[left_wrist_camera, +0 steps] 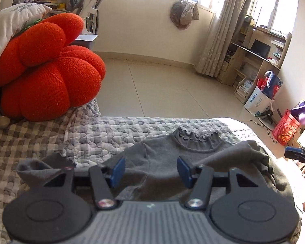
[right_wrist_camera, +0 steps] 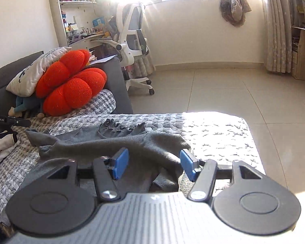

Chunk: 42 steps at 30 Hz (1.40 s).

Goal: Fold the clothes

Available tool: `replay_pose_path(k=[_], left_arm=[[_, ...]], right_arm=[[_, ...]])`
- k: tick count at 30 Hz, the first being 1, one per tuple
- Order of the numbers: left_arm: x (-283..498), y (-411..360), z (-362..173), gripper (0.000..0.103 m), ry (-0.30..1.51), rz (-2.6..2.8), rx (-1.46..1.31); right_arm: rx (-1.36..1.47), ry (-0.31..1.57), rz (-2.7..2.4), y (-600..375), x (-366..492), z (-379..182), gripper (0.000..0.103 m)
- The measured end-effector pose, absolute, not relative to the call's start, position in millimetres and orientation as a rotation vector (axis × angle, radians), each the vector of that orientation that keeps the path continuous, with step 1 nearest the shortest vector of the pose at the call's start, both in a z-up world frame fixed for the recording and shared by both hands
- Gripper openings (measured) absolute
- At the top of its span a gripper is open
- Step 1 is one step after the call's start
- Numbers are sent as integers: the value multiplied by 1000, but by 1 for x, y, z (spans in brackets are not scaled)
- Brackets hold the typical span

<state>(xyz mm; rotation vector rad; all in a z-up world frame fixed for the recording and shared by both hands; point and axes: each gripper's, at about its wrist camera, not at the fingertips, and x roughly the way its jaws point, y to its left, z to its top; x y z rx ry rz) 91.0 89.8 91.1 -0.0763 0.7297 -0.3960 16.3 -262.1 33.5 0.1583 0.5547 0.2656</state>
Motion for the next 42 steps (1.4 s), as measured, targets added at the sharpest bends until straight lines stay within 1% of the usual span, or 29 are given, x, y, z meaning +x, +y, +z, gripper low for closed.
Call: replay_pose_path(k=[3, 6, 9, 11, 14, 15, 16, 17, 18, 20, 23, 25, 26, 28, 31, 33, 35, 36, 37, 38, 39, 40, 42], left_arm=[[131, 73, 67, 62, 777, -378, -32], [165, 60, 34, 62, 830, -355, 29], [174, 57, 14, 61, 822, -395, 38], [179, 56, 2, 62, 812, -426, 43], [178, 50, 0, 61, 782, -450, 128], [180, 51, 1, 49, 776, -452, 125], [182, 53, 2, 27, 772, -459, 106], [183, 55, 4, 12, 778, -479, 74], [185, 56, 5, 3, 780, -494, 48], [183, 59, 11, 3, 748, -493, 31], [181, 71, 28, 3, 673, -461, -20], [179, 84, 44, 3, 589, -429, -80], [178, 89, 50, 3, 557, -420, -112], [181, 91, 49, 4, 554, -349, -126], [191, 83, 31, 5, 670, -184, -23], [187, 92, 27, 8, 689, -143, -16], [177, 115, 40, 9, 659, -147, -109], [170, 125, 49, 13, 643, -149, -155], [164, 132, 58, 21, 630, -153, -189], [157, 136, 66, 26, 619, -157, -208], [147, 138, 74, 36, 609, -155, -217], [137, 136, 80, 42, 608, -153, -223], [119, 132, 86, 42, 628, -148, -235]], right_arm=[[149, 592, 250, -257, 64, 32, 61], [71, 676, 242, -244, 111, 20, 61], [-30, 755, 293, -228, 142, 4, 61], [-105, 792, 345, -216, 148, -6, 61], [-217, 847, 423, -197, 158, -19, 59], [-255, 865, 449, -190, 161, -24, 53], [-256, 874, 483, -187, 164, -24, 19], [-273, 865, 488, -182, 165, -22, 4], [-316, 847, 473, -176, 164, -20, 4], [-383, 803, 441, -165, 163, -14, 4], [-393, 648, 348, -163, 162, 15, 4], [-427, 548, 287, -160, 162, 31, 3], [-434, 516, 279, -157, 162, 35, 3], [-468, 529, 219, -150, 170, 21, 3], [-527, 574, 113, -139, 184, -9, 5], [-421, 592, 107, -153, 173, -4, 8], [-279, 606, 115, -172, 156, 6, 25], [-208, 611, 120, -182, 148, 11, 33], [-137, 617, 124, -191, 139, 17, 54], [-103, 621, 124, -199, 128, 22, 65], [-93, 624, 121, -205, 116, 28, 66], [-83, 627, 118, -211, 103, 34, 66], [-21, 642, 114, -219, 77, 41, 66]])
